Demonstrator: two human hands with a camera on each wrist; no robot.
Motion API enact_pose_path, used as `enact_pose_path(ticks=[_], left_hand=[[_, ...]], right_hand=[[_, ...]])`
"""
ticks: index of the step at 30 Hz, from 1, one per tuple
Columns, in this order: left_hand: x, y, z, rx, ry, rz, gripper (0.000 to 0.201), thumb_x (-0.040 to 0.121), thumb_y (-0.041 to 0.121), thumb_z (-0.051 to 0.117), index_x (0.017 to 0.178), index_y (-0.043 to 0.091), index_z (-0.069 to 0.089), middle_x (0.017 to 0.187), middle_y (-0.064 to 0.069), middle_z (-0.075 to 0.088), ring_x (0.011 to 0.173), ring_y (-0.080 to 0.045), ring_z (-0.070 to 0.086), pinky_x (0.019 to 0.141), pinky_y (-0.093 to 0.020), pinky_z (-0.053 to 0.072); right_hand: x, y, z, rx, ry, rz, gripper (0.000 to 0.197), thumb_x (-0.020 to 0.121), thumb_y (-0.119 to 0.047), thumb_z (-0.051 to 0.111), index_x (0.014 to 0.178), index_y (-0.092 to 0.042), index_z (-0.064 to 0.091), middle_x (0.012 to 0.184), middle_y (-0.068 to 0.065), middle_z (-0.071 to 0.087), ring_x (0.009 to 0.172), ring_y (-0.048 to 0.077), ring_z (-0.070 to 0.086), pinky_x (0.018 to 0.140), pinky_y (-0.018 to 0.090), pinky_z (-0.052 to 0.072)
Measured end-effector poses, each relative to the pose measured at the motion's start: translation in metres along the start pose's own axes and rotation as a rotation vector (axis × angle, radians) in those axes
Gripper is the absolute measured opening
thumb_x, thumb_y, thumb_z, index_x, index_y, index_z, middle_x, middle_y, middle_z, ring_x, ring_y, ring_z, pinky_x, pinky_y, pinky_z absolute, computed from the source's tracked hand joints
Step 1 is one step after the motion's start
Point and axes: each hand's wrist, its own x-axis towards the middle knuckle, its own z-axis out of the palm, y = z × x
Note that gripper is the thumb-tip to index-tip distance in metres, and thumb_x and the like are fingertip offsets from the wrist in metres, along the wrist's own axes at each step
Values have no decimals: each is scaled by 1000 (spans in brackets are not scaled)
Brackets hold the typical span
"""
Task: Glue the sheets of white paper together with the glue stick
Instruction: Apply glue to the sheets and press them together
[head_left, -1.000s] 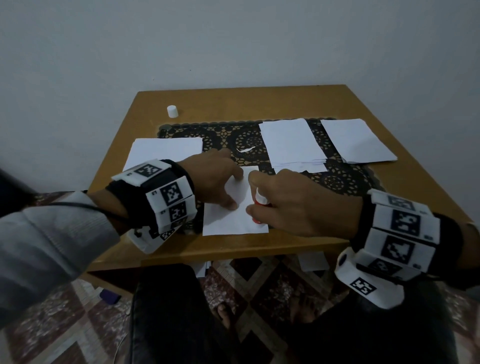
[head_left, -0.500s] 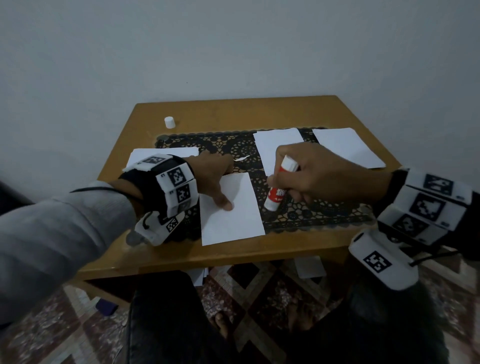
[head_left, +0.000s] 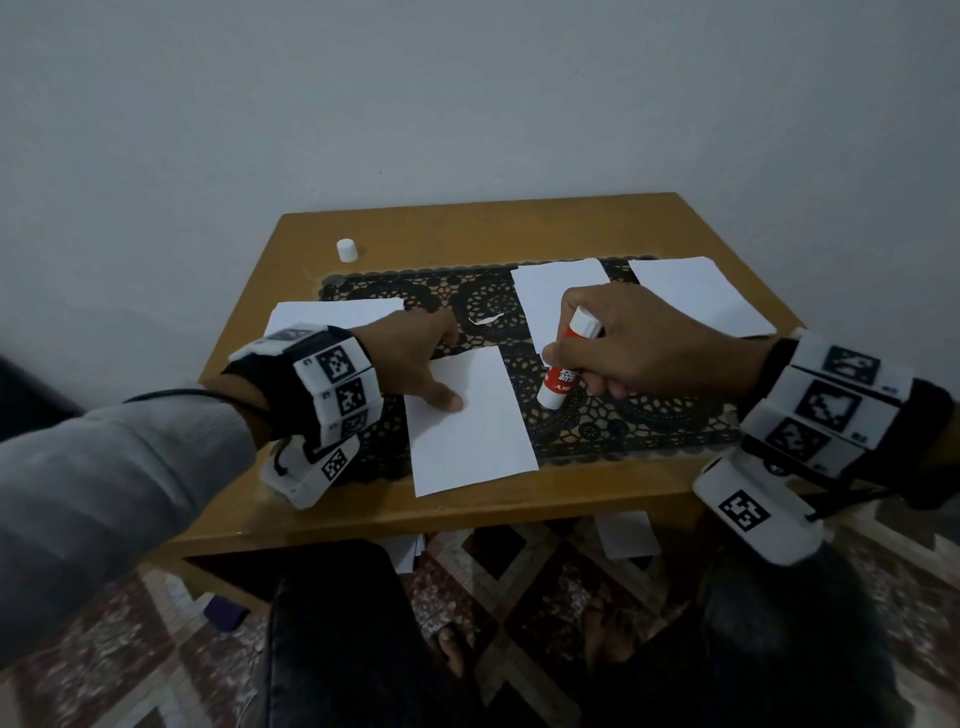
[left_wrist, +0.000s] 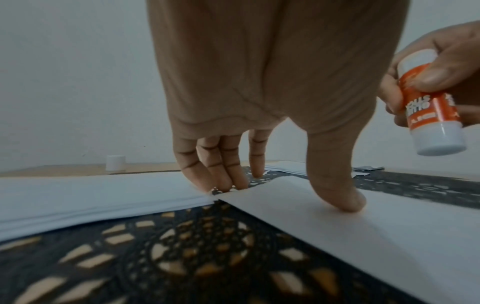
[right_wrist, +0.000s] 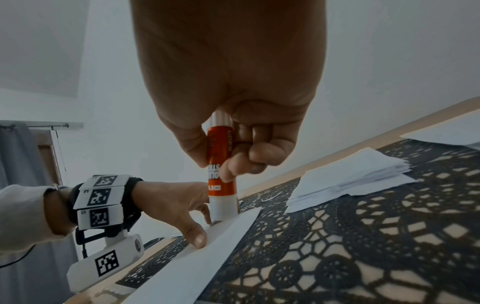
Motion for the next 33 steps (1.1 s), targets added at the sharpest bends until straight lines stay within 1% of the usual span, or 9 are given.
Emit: enact_pose_path(ticks=[7, 10, 12, 16, 18, 20, 26, 30, 33], left_hand=[[8, 8, -6, -7, -71, -49, 59, 70, 35, 82, 114, 19, 47, 104, 1, 51, 97, -21, 51, 80, -29, 42], [6, 13, -11, -63, -23, 5, 26, 78, 23, 77, 87, 15, 54, 83, 1, 53, 81, -18, 52, 62, -24, 38], [2, 14, -15, -113, 14, 12, 23, 81, 16, 72, 76, 12, 51, 76, -1, 49, 76, -21, 48, 57, -25, 35], [-8, 6, -15, -476, 271, -129, 29, 78, 10, 74, 99, 2, 55, 97, -11, 56, 89, -29, 56, 74, -38, 52], [-16, 4, -13, -702, 407, -285, 36, 79, 12, 74, 102, 2, 48, 90, -5, 51, 81, -24, 56, 57, -35, 54], [-25, 3, -4, -607, 411, -361, 45, 83, 20, 72, 108, 4, 39, 88, 0, 47, 77, -19, 53, 45, -24, 47], [-40, -10, 15, -37, 242, -397, 80, 83, 45, 66, 135, 1, 23, 119, -17, 58, 104, -33, 58, 79, -42, 51], [-50, -7, 7, 83, 176, -377, 46, 90, 46, 56, 112, 8, 44, 113, -14, 58, 91, -26, 53, 71, -33, 42], [-50, -7, -1, -172, 192, -326, 25, 91, 29, 60, 96, 5, 57, 101, -12, 59, 74, -21, 54, 58, -28, 44]], right_hand=[[-3, 3, 0, 6, -16, -2, 22, 93, -29, 61, 85, -10, 55, 59, 5, 66, 46, 15, 59, 48, 22, 50], [-5, 6, -3, 8, -9, 1, 21, 92, -29, 62, 85, -11, 55, 60, 6, 66, 47, 16, 60, 51, 26, 51], [-5, 7, -4, 14, -2, 4, 22, 92, -29, 62, 85, -10, 56, 59, 5, 66, 46, 16, 60, 51, 26, 51], [-2, 5, -8, 31, 38, 7, 22, 92, -28, 62, 85, -9, 57, 57, 4, 66, 45, 14, 59, 49, 23, 50], [2, 5, -9, 42, 81, 1, 22, 92, -28, 62, 84, -8, 56, 57, 3, 66, 43, 12, 58, 48, 22, 49], [7, 4, -7, 42, 108, -10, 21, 92, -29, 62, 84, -11, 54, 59, 4, 66, 43, 12, 58, 48, 23, 50], [24, -2, 13, -3, 60, -34, 21, 92, -31, 61, 85, -14, 52, 66, 5, 68, 44, 7, 58, 46, 22, 49], [31, -3, 25, -42, 36, -35, 23, 92, -32, 61, 92, -11, 53, 69, 2, 67, 48, 7, 60, 48, 22, 50], [34, -3, 28, -72, 35, -44, 25, 92, -33, 62, 94, -10, 53, 74, 2, 65, 52, 11, 61, 53, 27, 52]])
